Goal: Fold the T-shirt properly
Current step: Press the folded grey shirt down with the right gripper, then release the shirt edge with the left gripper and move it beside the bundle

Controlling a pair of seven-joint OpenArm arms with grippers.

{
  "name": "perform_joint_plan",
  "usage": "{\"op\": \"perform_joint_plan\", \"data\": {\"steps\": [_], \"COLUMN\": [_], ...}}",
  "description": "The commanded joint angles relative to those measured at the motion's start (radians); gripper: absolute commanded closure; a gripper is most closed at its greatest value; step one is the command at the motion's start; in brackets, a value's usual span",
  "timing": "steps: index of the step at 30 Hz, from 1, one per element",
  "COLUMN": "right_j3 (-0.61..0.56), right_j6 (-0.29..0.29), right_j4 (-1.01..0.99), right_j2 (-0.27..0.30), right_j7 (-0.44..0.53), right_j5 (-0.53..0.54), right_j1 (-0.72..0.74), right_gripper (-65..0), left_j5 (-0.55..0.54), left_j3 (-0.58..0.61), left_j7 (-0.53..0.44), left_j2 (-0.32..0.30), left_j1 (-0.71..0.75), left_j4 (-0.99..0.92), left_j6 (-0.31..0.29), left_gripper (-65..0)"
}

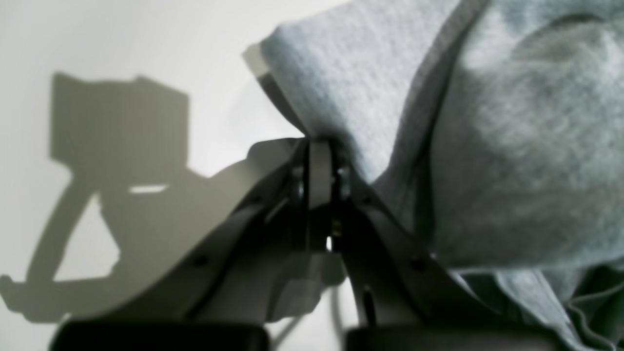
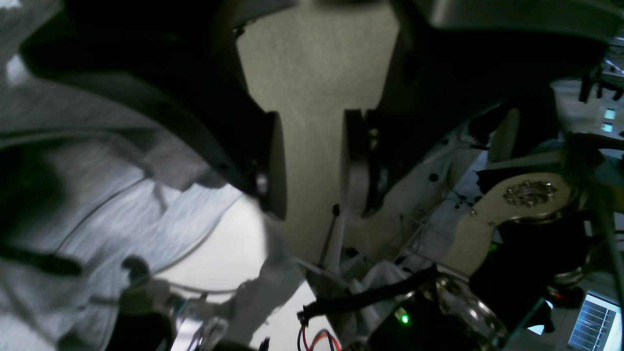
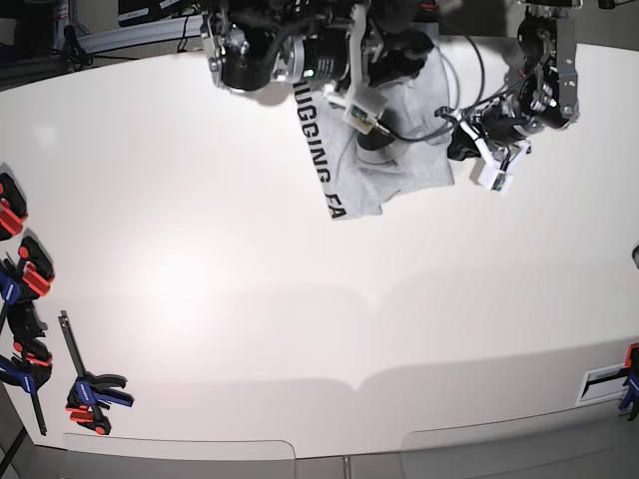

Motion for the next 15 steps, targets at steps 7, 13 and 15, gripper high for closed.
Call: {"op": "perform_joint_plan", "data": {"steps": [7,13,15], "right_j3": [-0.001,-0.001,-0.001], "right_j6": [0.013,0.013,0.013], "right_j4": [0.019,0.019,0.019], "right_j2": [-0.008,-0.008,-0.008], "right_j7": [0.020,0.053,0.066], "right_j5": [-0.085,-0.209,-0.257], "right_j1": [0.018,0.012,0.006], "right_gripper": [-17.8,-17.7,-17.0], "left_j5": [-0.010,-0.274,-0.407], "left_j3": [-0.105,-0.287,-0.305], "left_j7": [-0.003,0.081,0.153], "left_j2": [-0.069,-0.071,-0.071], "left_j1": [-0.017,0.030,0.053], "left_j4": [0.076,0.189,0.231], "left_j6": [-0.003,-0.123,-0.216], "left_gripper": [0.0,0.0,0.0]}}
